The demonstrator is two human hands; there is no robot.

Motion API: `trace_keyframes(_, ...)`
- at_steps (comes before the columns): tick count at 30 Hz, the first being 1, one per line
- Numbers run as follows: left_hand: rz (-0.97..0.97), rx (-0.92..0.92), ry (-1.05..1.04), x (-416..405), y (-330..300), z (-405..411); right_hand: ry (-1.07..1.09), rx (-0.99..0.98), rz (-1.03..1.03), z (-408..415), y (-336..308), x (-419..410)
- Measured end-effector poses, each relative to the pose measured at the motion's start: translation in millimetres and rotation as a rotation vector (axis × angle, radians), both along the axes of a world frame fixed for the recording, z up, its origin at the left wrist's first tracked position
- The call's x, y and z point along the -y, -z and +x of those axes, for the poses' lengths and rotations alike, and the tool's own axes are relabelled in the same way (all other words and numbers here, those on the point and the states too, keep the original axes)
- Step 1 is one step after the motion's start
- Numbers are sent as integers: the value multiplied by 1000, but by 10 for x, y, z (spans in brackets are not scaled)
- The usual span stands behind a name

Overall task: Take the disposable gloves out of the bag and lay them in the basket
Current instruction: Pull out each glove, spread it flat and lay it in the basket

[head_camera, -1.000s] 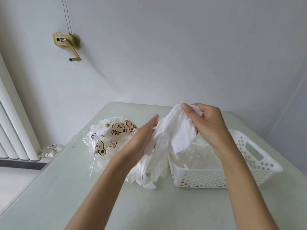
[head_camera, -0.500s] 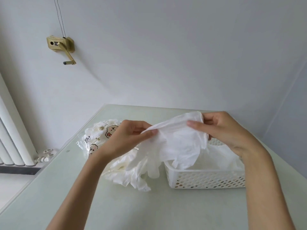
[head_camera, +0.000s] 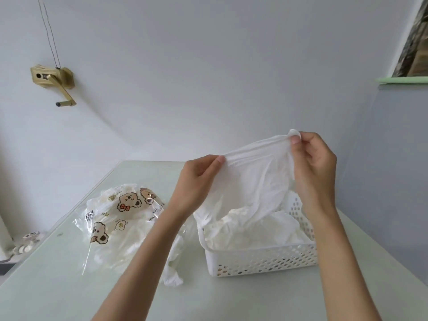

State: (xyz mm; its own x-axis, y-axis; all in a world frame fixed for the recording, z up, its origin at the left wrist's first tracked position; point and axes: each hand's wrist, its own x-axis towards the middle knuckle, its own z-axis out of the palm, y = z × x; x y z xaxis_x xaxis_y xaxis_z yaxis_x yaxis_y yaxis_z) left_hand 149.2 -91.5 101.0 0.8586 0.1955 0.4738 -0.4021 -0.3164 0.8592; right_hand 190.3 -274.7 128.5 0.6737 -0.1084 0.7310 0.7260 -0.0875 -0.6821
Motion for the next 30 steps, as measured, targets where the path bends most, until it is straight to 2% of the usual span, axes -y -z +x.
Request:
trace_keyframes(3, 41, 47, -46, 157, 17, 205, 130, 14, -39, 76, -18, 144)
trace_keyframes(7, 69, 67, -168, 229, 88, 256, 189, -17, -155, 73, 26, 199)
trace_keyframes(10, 152, 153, -310, 172, 81, 118, 120, -15, -150, -45, 42, 157)
trace_keyframes(13, 197, 265, -422, 78, -40, 3, -53, -152, -113, -56, 27, 137)
trace_keyframes(16, 358, 114, -398, -29, -43, 138, -135, -335, -192, 96, 97, 221)
trace_keyframes(19, 695, -202, -277, -77, 143, 393, -78, -494, -435, 335, 304, 409)
trace_keyframes(21, 843, -334, -176, -60, 274, 539, -14, -592, -590, 480, 460, 529)
trace_keyframes(25, 1014, -357, -137, 46, 362, 725, 125, -660, -772, 639, 675, 665)
trace_keyframes(30, 1209, -211, -167, 219, 419, 874, 346, -639, -892, 696, 772, 685)
